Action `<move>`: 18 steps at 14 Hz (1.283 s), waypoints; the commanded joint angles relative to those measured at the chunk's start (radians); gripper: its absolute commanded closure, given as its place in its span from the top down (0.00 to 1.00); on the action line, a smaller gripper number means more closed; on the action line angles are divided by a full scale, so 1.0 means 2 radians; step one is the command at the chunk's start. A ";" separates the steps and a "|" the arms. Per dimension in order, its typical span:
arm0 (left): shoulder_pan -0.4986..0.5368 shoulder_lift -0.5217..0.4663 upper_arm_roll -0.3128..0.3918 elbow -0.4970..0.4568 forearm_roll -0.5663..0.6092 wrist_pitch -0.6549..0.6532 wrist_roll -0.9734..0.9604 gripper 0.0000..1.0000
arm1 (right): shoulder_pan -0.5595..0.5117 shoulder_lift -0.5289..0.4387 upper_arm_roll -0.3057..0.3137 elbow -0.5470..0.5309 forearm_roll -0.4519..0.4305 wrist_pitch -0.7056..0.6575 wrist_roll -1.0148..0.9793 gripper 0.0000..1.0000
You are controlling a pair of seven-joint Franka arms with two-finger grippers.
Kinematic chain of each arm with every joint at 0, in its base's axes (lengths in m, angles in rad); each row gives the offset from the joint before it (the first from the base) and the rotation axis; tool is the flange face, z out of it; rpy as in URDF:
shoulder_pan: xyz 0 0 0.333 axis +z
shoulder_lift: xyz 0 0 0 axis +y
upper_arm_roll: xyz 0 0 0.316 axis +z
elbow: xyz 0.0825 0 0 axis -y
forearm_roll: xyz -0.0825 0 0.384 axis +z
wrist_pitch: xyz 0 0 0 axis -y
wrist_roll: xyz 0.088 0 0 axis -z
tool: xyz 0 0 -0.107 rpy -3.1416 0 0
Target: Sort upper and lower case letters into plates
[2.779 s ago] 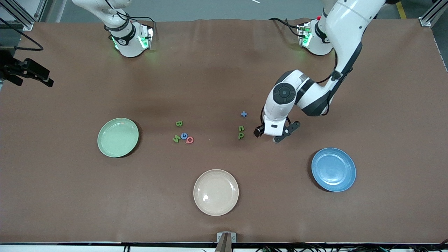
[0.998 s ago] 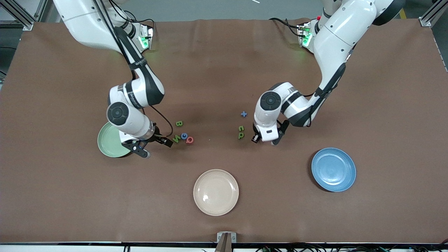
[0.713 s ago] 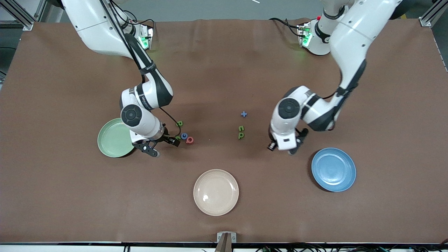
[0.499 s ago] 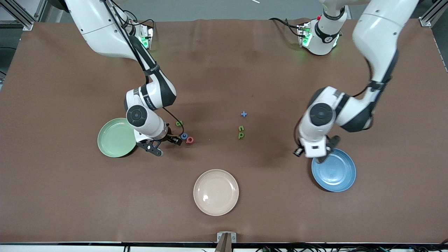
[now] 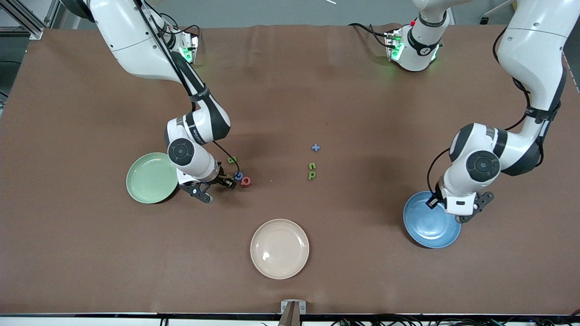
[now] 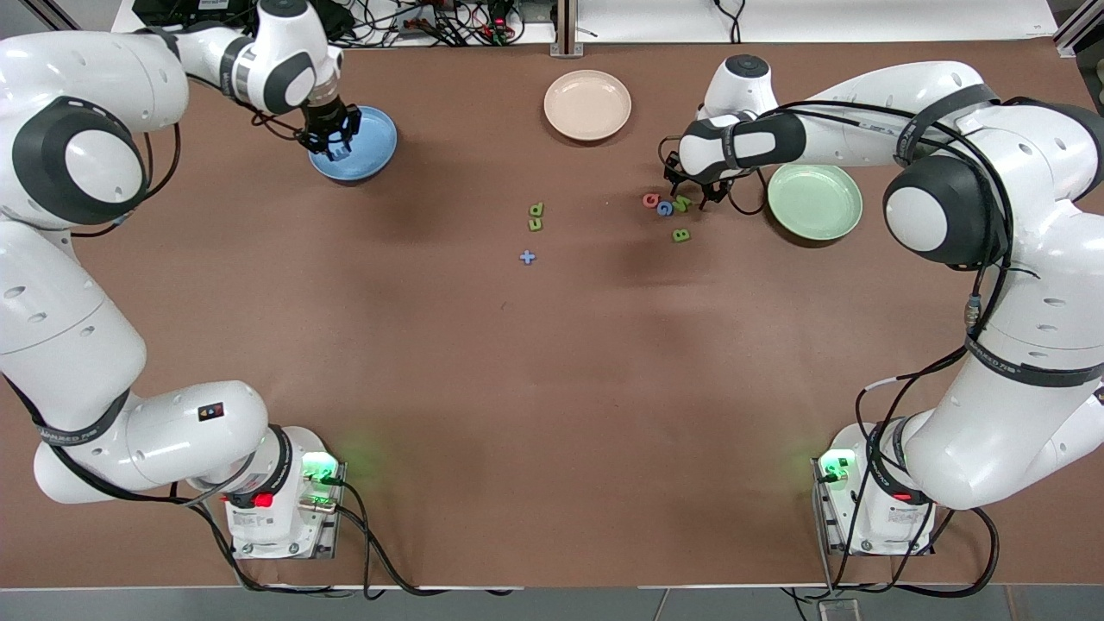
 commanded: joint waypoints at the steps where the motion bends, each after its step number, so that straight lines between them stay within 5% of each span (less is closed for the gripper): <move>1: 0.009 0.020 -0.004 0.011 0.007 0.012 0.015 0.56 | 0.011 -0.001 -0.006 -0.002 -0.002 0.004 0.017 0.50; 4: 0.009 0.020 -0.004 0.017 0.007 0.011 0.014 0.59 | 0.009 -0.001 -0.006 -0.002 -0.003 0.004 0.017 0.24; 6: 0.005 0.017 -0.006 0.016 0.002 0.010 0.003 0.76 | 0.005 -0.005 -0.006 -0.002 -0.003 -0.002 0.016 0.01; 10: -0.024 0.016 -0.061 0.011 -0.001 -0.006 -0.094 0.86 | -0.030 -0.072 -0.029 -0.001 -0.004 -0.101 -0.076 0.00; 13: -0.102 0.025 -0.071 0.018 -0.002 -0.008 -0.191 0.99 | -0.083 -0.123 -0.029 -0.008 -0.004 -0.169 -0.167 0.00; 18: -0.203 0.062 -0.072 0.055 -0.003 -0.005 -0.214 0.98 | -0.154 -0.144 -0.029 -0.089 -0.004 -0.110 -0.297 0.00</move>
